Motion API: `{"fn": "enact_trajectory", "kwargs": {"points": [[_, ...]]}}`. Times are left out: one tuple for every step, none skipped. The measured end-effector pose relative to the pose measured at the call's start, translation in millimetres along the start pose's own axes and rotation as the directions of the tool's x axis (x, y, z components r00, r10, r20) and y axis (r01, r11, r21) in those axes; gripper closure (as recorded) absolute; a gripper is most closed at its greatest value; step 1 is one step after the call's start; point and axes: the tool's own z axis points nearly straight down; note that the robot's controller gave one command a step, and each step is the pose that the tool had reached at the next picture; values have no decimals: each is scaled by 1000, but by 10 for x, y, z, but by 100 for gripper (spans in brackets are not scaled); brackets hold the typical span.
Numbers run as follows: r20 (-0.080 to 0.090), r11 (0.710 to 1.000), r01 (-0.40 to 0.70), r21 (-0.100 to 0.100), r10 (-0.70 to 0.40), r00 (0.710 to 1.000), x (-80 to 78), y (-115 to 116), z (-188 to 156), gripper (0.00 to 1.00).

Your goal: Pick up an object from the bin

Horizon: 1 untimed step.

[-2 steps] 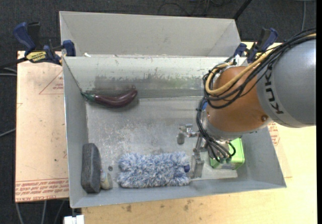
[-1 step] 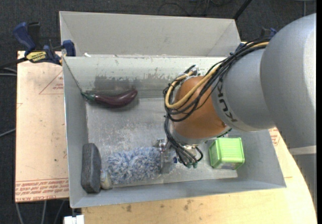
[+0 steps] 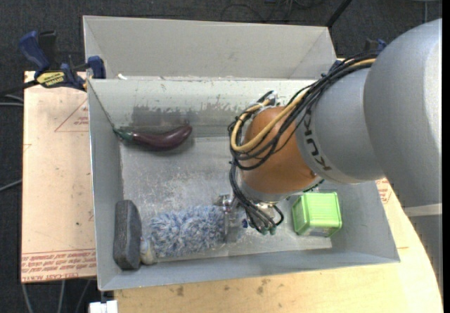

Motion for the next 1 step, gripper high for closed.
{"fn": "enact_trajectory", "kwargs": {"points": [[0, 1000, 20, 2, -20, 1000, 38, -318, -2011, 100]]}}
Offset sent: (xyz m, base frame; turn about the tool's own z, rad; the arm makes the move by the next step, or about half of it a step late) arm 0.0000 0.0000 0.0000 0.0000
